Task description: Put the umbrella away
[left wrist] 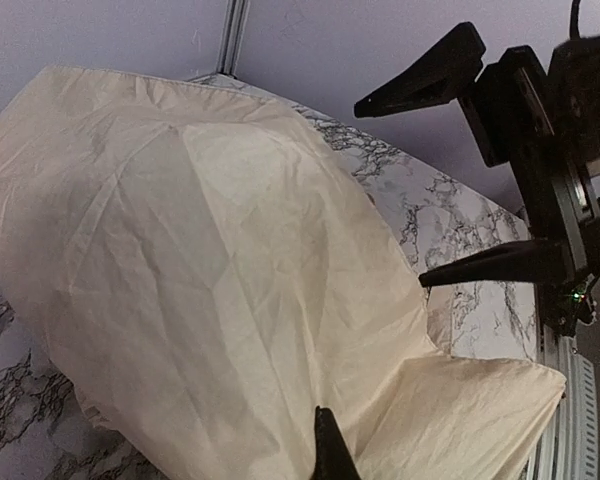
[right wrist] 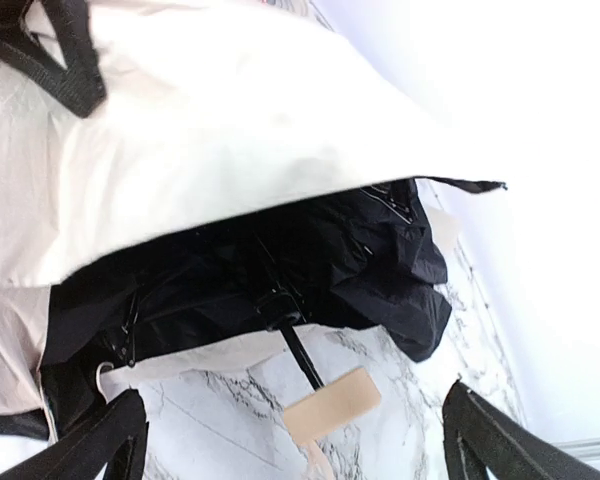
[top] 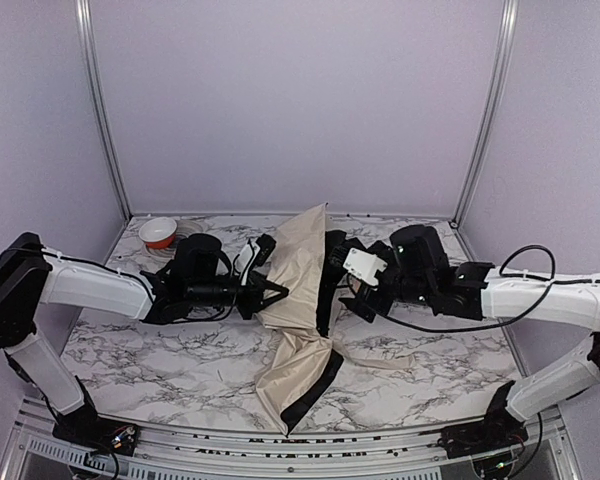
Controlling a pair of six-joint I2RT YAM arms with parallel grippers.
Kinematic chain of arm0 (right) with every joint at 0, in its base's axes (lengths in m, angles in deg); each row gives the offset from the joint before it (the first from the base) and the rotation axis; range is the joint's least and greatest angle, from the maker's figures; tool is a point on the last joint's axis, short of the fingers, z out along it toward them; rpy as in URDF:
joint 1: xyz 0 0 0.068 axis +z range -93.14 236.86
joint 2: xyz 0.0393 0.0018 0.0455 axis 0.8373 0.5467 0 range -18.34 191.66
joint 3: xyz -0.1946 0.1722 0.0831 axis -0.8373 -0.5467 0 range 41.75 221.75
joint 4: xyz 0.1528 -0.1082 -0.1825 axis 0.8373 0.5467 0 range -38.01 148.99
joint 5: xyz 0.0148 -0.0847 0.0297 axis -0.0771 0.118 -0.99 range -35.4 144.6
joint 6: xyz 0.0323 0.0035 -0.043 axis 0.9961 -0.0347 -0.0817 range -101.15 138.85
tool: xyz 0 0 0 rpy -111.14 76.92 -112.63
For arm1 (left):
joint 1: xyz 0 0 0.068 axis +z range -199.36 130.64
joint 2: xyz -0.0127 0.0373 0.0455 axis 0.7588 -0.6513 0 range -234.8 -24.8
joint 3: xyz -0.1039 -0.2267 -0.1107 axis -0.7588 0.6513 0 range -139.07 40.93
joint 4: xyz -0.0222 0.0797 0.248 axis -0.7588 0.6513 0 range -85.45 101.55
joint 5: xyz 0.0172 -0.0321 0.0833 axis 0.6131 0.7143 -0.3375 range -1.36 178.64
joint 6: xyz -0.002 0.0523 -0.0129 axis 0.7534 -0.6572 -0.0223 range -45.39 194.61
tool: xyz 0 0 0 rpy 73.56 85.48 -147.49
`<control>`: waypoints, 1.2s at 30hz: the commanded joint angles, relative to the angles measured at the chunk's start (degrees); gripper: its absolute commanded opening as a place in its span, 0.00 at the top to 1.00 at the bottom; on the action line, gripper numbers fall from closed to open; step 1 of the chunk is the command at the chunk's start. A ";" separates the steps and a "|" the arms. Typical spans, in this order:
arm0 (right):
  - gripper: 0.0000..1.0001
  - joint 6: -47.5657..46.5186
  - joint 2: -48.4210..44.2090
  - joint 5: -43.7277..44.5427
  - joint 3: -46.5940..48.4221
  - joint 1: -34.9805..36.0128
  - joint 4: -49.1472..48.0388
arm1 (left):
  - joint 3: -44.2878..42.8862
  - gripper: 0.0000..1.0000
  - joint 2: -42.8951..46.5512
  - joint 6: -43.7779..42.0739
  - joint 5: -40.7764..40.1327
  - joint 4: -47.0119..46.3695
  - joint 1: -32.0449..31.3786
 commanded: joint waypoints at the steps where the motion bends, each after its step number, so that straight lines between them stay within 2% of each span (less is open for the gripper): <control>1: 0.00 4.17 -5.57 -18.31 3.16 -6.96 7.82 | 0.41 1.00 -0.55 -5.60 10.74 -3.89 1.45; 4: 0.00 1.69 -4.31 -21.93 4.87 -10.43 7.36 | 0.81 1.00 -0.55 -7.19 13.39 -3.86 2.01; 7: 0.02 -1.62 3.29 -23.36 9.06 -12.35 9.86 | 0.48 1.00 -1.25 -8.10 16.13 -3.91 2.82; 11: 0.12 -4.78 15.84 -27.40 20.47 -13.32 19.69 | -1.53 1.00 -3.65 -7.30 18.94 -3.86 4.02; 16: 0.22 -5.41 26.54 -31.42 27.85 -16.78 27.74 | -3.99 1.00 -6.67 -6.17 21.53 -3.84 5.23; 19: 0.24 -5.66 28.97 -35.10 27.77 -17.09 28.40 | -4.79 1.00 -7.56 -6.17 21.17 -3.82 5.50; 23: 0.27 -3.69 30.92 -34.34 24.30 -16.96 22.80 | -5.94 1.00 -8.49 -5.76 21.68 -3.84 5.87; 25: 0.38 -3.43 32.47 -33.90 24.43 -17.00 21.45 | -6.23 1.00 -8.63 -5.63 22.16 -3.82 5.94; 29: 0.74 -2.53 32.97 -31.91 24.95 -17.00 19.02 | -6.52 0.99 -7.95 -4.86 21.79 -3.89 6.02; 34: 1.00 -3.84 27.48 -31.70 21.54 -16.95 15.15 | -7.05 0.76 -4.26 -2.48 19.21 -3.87 5.98; 36: 1.00 -3.56 24.55 -31.38 19.77 -17.04 13.39 | -7.01 0.51 -2.18 -1.59 16.42 -3.83 6.01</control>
